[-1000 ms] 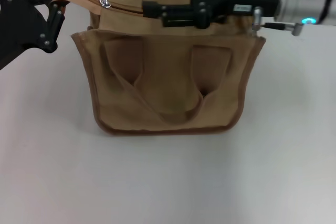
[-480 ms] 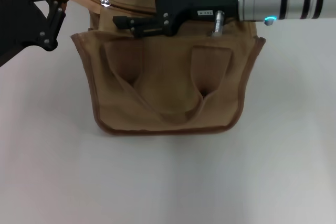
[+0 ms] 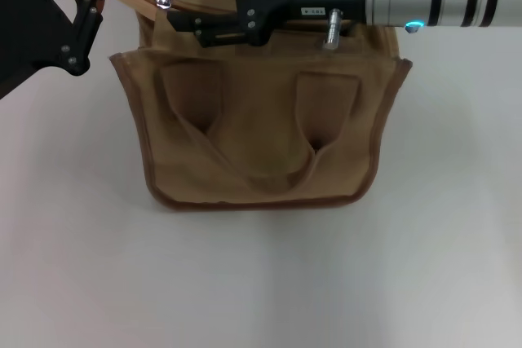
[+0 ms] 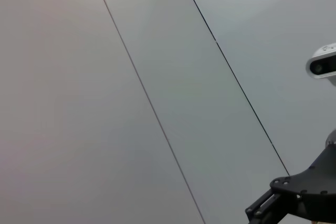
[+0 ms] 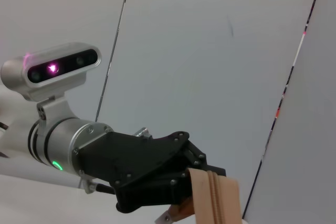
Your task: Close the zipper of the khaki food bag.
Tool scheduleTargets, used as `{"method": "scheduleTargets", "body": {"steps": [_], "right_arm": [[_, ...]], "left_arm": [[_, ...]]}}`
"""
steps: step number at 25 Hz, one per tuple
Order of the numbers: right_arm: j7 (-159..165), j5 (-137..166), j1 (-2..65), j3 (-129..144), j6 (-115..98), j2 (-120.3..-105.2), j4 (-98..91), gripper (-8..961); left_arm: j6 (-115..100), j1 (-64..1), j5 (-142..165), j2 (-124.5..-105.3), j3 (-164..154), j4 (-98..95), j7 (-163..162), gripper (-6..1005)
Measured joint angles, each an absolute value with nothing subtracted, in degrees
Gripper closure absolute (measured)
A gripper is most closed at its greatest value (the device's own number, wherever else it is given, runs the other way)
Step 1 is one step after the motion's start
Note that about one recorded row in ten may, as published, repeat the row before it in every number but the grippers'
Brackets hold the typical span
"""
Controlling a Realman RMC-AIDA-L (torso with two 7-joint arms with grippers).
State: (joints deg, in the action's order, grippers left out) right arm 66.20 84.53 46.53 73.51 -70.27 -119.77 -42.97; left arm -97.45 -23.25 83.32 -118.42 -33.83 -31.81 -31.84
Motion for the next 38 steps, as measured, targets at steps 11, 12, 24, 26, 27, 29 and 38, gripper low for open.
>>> {"method": "scheduleTargets", "body": {"steps": [11,12,24,26,27,29,38], "right_arm": [[58.9,84.5,42.6,72.5,-69.9,-119.39,-49.0,191],[58.0,84.5,42.5,72.5,-69.5,-119.43,-49.2,191],[49.6,84.4,43.3,75.5,-63.2,-119.78,-49.6,195],[48.2,84.4,43.1,76.3,-63.2,-119.78,-49.7,195],[48.2,84.4,43.1,76.3,-63.2,-119.78,-49.7,195],[47.2,84.4,42.9,76.6,-63.4,-119.79,-49.7,195],[45.3,83.6,43.2,78.8,-62.0,-119.80,-49.7,196]], "left_arm": [[-96.8,-23.1,83.3,-118.39,-33.7,-31.8,-32.3,958],[-96.8,-23.1,83.3,-118.39,-33.7,-31.8,-32.3,958],[-97.2,-23.2,83.3,-118.46,-33.7,-31.6,-33.3,955],[-97.0,-23.2,83.3,-118.48,-33.7,-31.8,-33.9,955],[-97.0,-23.2,83.3,-118.48,-33.7,-31.8,-33.9,955],[-97.0,-23.3,83.3,-118.48,-33.7,-31.8,-34.0,954],[-97.5,-23.4,83.3,-118.41,-34.1,-32.0,-34.5,952]]}}
